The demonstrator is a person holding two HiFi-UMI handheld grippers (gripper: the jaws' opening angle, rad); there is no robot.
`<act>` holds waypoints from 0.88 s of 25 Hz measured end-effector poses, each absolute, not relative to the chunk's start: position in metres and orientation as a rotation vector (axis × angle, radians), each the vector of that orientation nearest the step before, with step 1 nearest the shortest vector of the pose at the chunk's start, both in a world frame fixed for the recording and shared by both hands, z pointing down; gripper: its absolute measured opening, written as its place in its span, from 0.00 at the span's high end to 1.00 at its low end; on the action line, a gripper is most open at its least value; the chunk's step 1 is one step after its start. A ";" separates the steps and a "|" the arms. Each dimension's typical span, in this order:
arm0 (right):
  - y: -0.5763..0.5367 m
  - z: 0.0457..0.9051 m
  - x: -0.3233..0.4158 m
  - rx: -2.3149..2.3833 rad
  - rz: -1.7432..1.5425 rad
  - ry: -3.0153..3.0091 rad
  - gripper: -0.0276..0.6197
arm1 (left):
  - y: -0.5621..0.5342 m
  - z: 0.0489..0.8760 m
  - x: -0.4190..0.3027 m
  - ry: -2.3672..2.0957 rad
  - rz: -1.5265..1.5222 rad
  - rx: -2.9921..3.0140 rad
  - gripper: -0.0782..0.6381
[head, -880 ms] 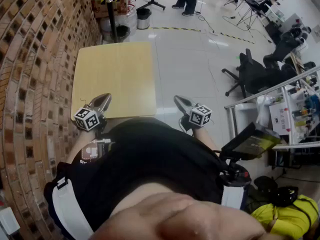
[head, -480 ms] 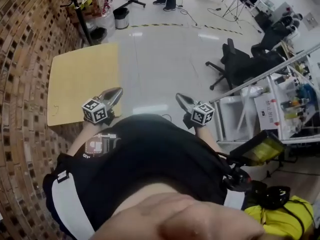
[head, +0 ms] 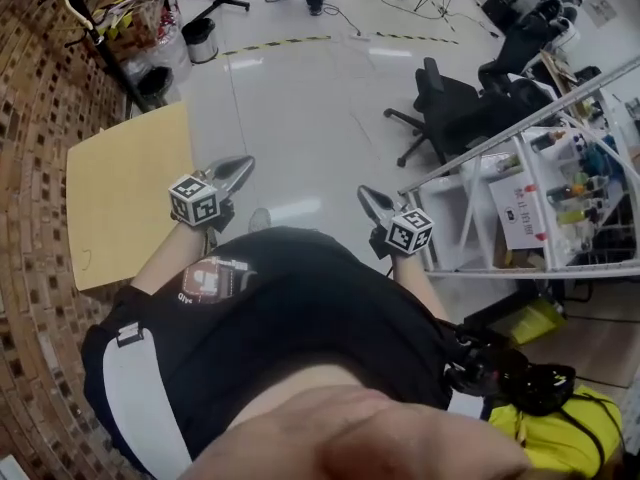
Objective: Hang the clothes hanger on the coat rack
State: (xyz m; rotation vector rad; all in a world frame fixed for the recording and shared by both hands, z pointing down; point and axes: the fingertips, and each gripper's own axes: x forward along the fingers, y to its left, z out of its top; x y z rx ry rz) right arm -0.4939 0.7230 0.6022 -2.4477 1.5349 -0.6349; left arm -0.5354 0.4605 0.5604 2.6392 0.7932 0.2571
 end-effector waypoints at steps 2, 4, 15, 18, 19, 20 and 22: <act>0.728 0.606 -0.475 -2.472 -0.648 1.500 0.94 | 0.459 0.567 -0.504 0.814 0.262 2.621 0.90; 0.731 0.609 -0.450 -2.501 -0.662 1.458 0.94 | 0.456 0.574 -0.468 0.841 0.255 2.589 0.90; 0.638 0.580 -0.244 -2.563 -0.593 1.414 0.94 | 0.336 0.578 -0.279 0.829 0.190 2.578 0.90; 0.594 0.572 -0.192 -2.519 -0.585 1.487 0.94 | 0.289 0.569 -0.247 0.741 0.173 2.619 0.90; 0.579 0.571 -0.177 -2.500 -0.590 1.515 0.94 | 0.274 0.567 -0.239 0.704 0.168 2.628 0.90; 0.566 0.571 -0.163 -2.480 -0.598 1.544 0.94 | 0.260 0.567 -0.233 0.668 0.163 2.637 0.90; 0.541 0.576 -0.137 -2.435 -0.622 1.597 0.94 | 0.236 0.569 -0.224 0.598 0.162 2.655 0.90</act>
